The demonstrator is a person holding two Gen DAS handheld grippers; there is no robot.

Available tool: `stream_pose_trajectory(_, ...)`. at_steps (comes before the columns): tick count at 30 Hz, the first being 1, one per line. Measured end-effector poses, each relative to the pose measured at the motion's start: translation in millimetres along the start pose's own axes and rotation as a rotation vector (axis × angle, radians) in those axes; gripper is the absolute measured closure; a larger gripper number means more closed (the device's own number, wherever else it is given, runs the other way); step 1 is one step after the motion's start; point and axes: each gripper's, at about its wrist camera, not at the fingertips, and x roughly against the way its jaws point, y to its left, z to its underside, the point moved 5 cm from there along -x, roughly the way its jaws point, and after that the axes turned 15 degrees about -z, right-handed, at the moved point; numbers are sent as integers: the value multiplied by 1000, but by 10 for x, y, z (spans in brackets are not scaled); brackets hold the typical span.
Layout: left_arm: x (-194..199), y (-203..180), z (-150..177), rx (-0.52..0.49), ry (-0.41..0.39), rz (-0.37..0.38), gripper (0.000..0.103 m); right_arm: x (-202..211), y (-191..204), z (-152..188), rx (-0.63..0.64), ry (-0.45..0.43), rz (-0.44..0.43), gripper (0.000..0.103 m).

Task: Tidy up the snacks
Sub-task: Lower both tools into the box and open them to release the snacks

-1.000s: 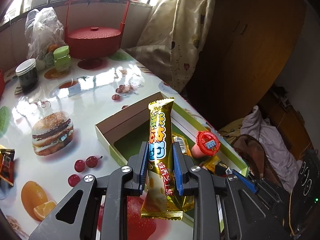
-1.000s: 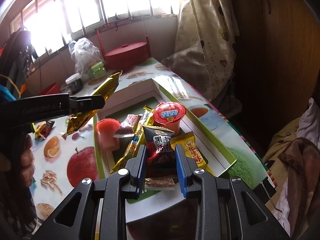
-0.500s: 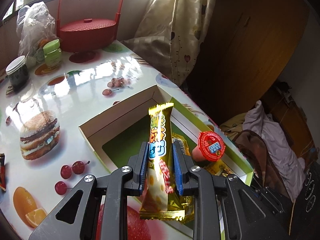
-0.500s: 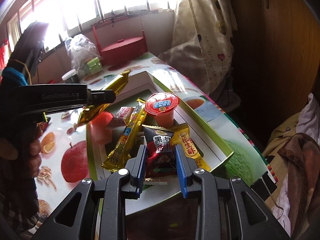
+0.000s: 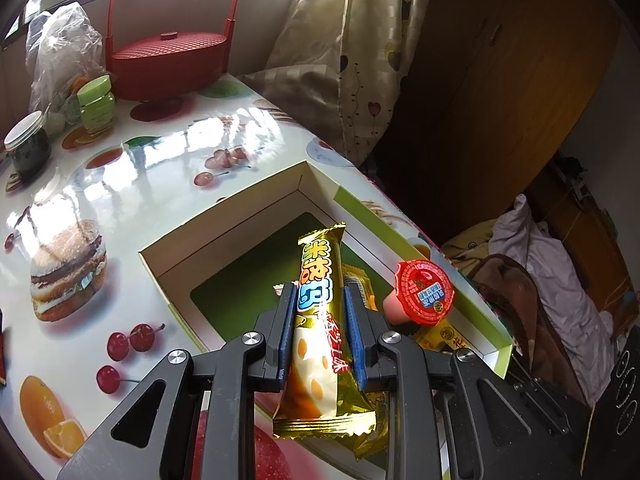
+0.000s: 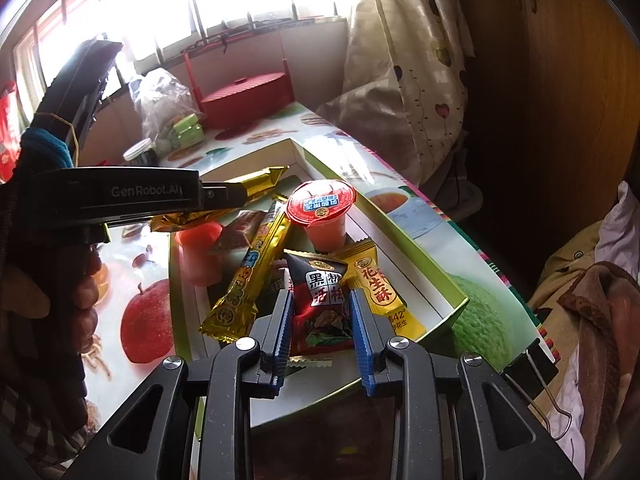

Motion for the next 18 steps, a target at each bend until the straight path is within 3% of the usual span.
stream_pose_trajectory(18, 47, 11, 35, -8, 2, 2, 73, -21, -6, -30, -4, -6, 4, 69)
